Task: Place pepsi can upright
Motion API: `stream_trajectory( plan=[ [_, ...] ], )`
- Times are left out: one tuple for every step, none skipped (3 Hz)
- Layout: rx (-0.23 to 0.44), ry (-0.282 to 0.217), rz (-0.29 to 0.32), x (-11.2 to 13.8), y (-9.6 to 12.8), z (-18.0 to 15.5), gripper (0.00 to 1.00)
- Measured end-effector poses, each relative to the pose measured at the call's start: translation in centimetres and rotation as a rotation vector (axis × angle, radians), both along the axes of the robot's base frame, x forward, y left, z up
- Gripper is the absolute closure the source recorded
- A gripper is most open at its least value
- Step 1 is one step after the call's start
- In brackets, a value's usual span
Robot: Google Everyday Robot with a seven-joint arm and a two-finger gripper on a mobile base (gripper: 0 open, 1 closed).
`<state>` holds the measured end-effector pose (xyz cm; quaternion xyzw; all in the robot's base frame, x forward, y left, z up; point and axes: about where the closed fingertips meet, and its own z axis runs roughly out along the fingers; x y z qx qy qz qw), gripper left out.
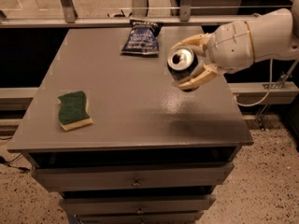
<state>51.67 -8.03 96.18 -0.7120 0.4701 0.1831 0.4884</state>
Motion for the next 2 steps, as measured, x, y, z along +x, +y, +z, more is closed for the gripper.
stream_trajectory(
  plan=[
    [0.187, 0.141, -0.022, 0.55, 0.26, 0.70, 1.00],
    [0.292, 0.283, -0.021, 0.88, 0.43, -0.21, 1.00]
  ],
)
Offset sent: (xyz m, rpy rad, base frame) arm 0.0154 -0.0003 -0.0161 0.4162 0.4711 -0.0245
